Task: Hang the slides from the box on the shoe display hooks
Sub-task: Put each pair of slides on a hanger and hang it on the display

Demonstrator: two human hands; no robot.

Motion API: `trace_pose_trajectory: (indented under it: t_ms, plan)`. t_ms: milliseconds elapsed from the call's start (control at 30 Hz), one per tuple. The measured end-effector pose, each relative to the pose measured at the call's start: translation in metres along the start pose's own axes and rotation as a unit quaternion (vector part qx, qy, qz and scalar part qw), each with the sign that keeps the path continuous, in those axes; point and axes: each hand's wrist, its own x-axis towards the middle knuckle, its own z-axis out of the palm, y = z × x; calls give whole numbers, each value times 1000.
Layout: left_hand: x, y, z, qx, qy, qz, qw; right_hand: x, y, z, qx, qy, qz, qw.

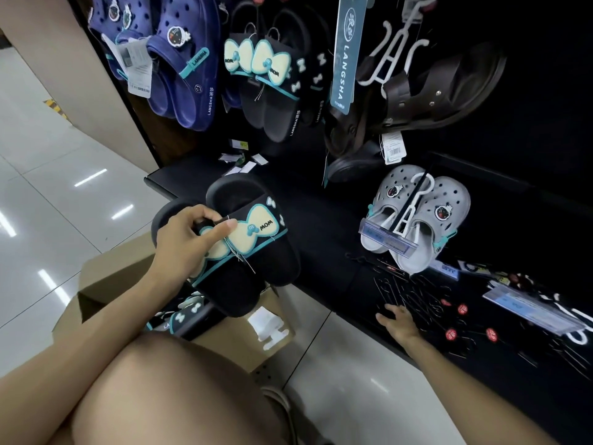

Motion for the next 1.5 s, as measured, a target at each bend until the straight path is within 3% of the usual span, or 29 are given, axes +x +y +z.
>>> trace_pose_trajectory:
  t_ms: [367,733,1500]
  plan:
    - [0,-4,2,25,-16,9,1000,-3,-5,-2,-59,10,3,998]
    - [1,-5,2,26,-22,13,999,-15,-12,-9,-29,109,18,993]
    - [1,-8,0,49,-7,17,999,-36,-57,-53,2,246,-63,967]
